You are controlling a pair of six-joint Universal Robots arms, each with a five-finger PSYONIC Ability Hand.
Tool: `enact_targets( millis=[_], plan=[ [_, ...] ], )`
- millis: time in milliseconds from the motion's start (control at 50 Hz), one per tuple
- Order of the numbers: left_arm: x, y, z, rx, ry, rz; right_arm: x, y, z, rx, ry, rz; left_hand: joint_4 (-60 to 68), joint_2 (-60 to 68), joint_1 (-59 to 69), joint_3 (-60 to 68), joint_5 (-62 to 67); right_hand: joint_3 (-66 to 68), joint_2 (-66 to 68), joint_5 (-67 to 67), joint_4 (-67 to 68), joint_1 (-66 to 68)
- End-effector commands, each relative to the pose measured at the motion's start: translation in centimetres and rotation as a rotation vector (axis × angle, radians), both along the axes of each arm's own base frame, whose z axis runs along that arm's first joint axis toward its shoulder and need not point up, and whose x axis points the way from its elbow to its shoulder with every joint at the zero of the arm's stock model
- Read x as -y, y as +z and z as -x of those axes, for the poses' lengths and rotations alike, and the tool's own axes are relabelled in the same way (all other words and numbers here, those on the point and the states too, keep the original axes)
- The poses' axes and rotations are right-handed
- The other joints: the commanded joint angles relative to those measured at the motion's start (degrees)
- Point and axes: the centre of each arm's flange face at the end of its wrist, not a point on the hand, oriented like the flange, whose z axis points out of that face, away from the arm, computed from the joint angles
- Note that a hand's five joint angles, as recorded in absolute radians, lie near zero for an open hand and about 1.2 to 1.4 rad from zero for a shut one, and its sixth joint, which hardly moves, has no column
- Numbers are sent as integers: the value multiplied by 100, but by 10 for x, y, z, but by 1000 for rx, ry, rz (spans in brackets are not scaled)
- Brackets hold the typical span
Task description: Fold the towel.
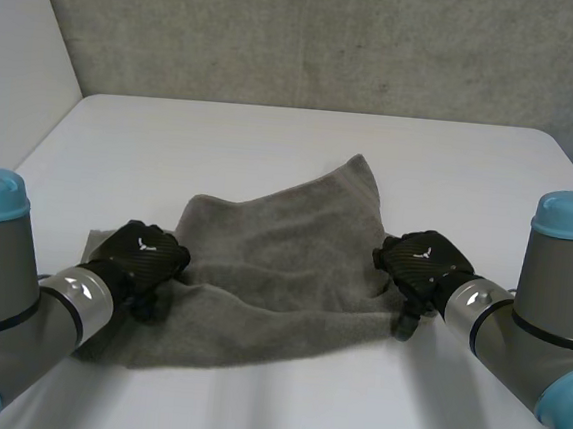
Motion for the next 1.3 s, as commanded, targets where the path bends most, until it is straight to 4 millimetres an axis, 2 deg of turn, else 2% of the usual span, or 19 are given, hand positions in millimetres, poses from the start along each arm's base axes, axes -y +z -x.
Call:
enact_targets(
  millis=[20,140,160,180,220,360,500,520,560,640,720,820,920,1080,1200,1220,1240,1280,1300],
  plan=[
    [18,-17,0,57,5,31,-1,-1,1,-2,0,-5,80,74,76,62,71,-35,-62,22,-20,-200],
    [27,-21,0,73,32,32,-2,-1,1,-2,0,-5,232,225,228,214,222,-35,-62,22,-20,-200],
    [29,-22,0,76,40,36,-1,-1,1,-2,-1,-5,615,608,611,597,605,-18,-46,38,-3,-183],
    [31,-22,0,78,44,40,-1,-1,1,-2,-1,-5,1851,1845,1847,1833,1842,-18,-45,39,-3,-183],
    [33,-21,0,75,50,43,-1,-1,1,-2,-3,-5,2194,2188,2190,2176,2185,-18,-45,39,-3,-183],
    [29,-19,1,57,44,43,0,-1,2,-1,-6,-3,2198,2191,2194,2179,2188,-35,-62,22,-20,-200],
    [36,23,-7,-22,92,171,12,11,3,15,-20,41,2198,2191,2194,2179,2188,-35,-62,22,-20,-200],
    [36,23,-7,-22,92,172,12,11,3,15,-20,41,2198,2191,2194,2179,2188,-35,-62,22,-20,-200],
    [41,42,-11,-113,139,225,27,20,11,24,-51,69,2198,2191,2194,2179,2188,-35,-62,22,-20,-200],
    [43,57,-15,-207,177,247,38,25,20,-13,-63,102,2198,2191,2194,2179,2188,-102,-130,-46,-87,-267],
    [41,69,-16,-286,197,248,37,19,31,-135,-22,101,2198,2191,2194,2179,2188,-236,-264,-180,-222,-402],
    [40,72,-16,-307,205,250,28,9,32,-183,18,51,2198,2191,2194,2179,2188,-220,-247,-163,-205,-385],
    [43,72,-17,-309,211,255,23,2,29,-158,38,20,2198,2191,2194,2179,2188,-136,-163,-79,-121,-301],
    [49,75,-22,-320,237,264,29,-12,19,-15,19,-34,2198,2191,2194,2179,2188,-18,-45,39,-3,-183],
    [54,81,-31,-350,272,273,42,-31,16,-7,2,-27,2198,2191,2194,2179,2188,1395,1367,1451,1410,1230],
    [53,83,-33,-361,278,274,47,-35,15,-7,-1,-17,2198,2191,2194,2179,2188,2661,2633,2717,2675,2495],
    [53,83,-33,-361,278,274,47,-35,15,-7,-1,-17,2198,2191,2194,2179,2188,2673,2646,2730,2688,2508],
    [51,84,-33,-385,277,265,55,-36,11,-14,-9,-1,2198,2191,2194,2179,2188,5965,5937,6021,5979,5799],
    [51,84,-33,-386,277,265,55,-36,11,-14,-9,-1,2198,2191,2194,2179,2188,5981,5954,6038,5996,5816]
  ],
)
